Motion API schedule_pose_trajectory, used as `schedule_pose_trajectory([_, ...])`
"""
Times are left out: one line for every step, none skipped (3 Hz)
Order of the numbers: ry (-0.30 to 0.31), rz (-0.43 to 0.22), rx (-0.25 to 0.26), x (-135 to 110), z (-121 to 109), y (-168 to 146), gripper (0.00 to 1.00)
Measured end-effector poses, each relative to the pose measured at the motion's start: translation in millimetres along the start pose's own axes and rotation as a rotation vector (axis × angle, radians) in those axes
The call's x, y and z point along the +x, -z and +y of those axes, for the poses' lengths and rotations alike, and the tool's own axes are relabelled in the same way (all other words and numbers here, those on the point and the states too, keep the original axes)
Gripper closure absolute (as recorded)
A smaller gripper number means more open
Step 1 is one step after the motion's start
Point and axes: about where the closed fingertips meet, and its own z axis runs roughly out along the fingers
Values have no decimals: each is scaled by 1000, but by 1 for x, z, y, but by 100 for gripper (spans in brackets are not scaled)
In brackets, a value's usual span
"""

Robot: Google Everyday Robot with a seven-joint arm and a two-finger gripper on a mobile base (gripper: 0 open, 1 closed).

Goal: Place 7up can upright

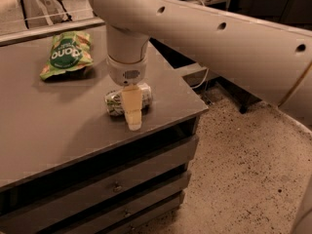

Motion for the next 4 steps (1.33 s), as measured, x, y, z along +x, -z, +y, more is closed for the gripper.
schedule_pose_trajectory([-1,73,1,3,-12,-6,0])
schedule_pose_trajectory([2,79,4,2,-14,-6,0])
schedule_pose_trajectory([3,78,8,2,-14,-6,18])
schedule_pose_trajectory([3,77,12,1,-14,-6,42])
